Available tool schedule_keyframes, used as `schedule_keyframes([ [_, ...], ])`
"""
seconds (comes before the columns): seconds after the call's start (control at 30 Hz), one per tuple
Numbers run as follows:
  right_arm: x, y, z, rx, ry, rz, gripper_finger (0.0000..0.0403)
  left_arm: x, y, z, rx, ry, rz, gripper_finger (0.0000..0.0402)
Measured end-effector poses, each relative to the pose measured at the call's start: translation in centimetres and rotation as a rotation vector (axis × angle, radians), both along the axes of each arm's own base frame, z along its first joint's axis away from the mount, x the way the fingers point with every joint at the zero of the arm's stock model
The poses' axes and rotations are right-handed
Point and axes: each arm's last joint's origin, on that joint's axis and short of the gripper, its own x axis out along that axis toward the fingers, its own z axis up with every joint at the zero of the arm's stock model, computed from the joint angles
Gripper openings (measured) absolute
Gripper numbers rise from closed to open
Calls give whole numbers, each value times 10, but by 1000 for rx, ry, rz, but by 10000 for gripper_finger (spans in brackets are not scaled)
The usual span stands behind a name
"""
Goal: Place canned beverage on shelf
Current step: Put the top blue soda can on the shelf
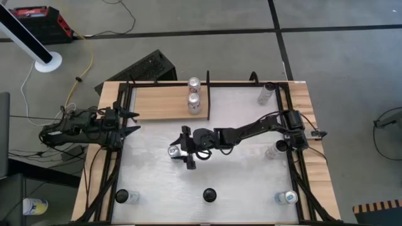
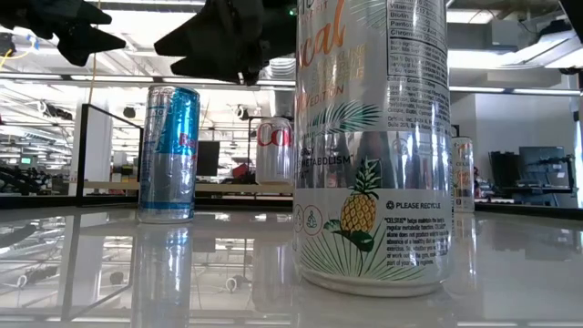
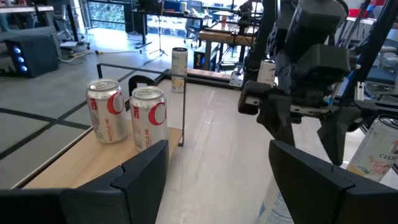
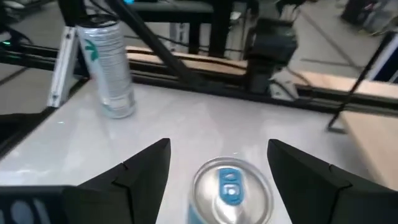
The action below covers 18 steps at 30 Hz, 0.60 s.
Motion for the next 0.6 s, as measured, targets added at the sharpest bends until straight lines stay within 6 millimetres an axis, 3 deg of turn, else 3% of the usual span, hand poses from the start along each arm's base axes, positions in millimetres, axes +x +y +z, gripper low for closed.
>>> schedule_keyframes([
  [0.17, 1, 0, -10, 6, 42, 2, 292, 0, 0, 0, 0, 0, 0, 261],
  [0.6, 2, -17, -11, 15, 69, -24, 292, 0, 0, 0, 0, 0, 0, 261],
])
